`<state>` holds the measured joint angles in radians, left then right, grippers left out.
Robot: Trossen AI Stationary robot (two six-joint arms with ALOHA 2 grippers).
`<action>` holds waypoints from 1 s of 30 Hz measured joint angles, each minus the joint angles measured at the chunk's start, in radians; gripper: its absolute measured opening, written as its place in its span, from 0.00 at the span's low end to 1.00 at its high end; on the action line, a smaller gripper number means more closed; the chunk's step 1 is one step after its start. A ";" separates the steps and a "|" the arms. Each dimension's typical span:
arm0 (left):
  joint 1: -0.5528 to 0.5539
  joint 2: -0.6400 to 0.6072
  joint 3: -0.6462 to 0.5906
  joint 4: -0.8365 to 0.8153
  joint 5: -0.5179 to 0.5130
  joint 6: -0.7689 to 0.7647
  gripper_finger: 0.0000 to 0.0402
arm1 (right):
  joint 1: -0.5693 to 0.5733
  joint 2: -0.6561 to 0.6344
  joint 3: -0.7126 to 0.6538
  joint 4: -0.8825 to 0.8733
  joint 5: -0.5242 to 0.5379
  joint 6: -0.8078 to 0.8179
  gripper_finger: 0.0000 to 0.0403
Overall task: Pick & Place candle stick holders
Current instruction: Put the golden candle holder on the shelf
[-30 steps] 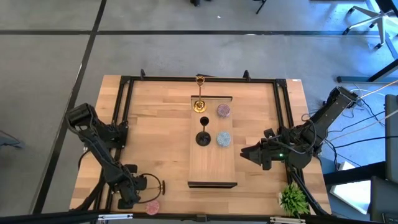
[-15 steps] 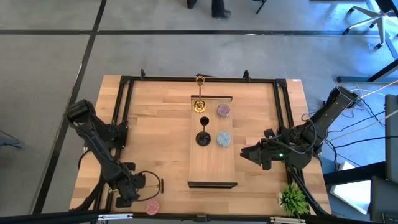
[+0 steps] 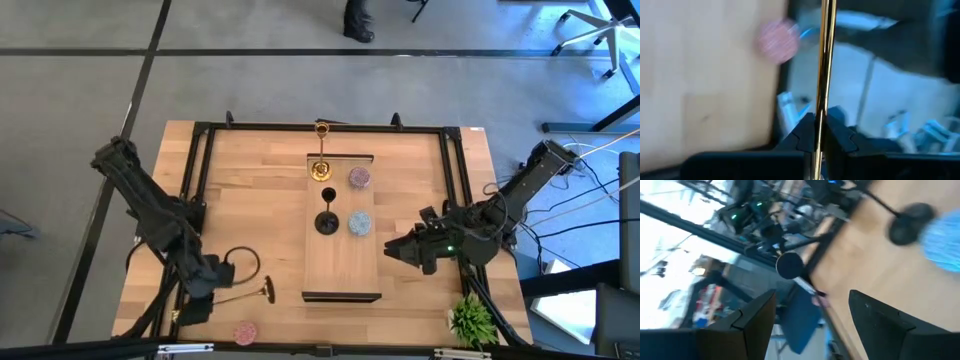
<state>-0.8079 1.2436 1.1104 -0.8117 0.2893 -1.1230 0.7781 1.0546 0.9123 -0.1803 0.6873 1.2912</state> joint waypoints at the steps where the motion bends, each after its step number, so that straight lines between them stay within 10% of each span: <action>1: 0.012 -0.004 0.030 0.000 -0.001 0.001 0.03 | -0.010 0.000 0.000 0.041 -0.013 -0.032 0.63; 13: 0.154 0.102 0.307 0.384 0.030 0.195 0.03 | -0.098 0.015 0.008 0.461 -0.073 -0.346 0.63; 19: 0.199 0.231 0.398 0.440 0.236 0.223 0.03 | -0.157 0.148 0.167 0.450 -0.353 -0.360 0.63; 30: 0.226 0.395 0.507 0.236 0.444 0.263 0.03 | -0.219 0.462 0.670 -0.173 -0.601 -0.309 0.63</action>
<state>-0.5821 1.6382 1.6169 -0.5756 0.7337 -0.8604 0.5587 1.5170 1.5820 -0.3537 0.0859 0.9822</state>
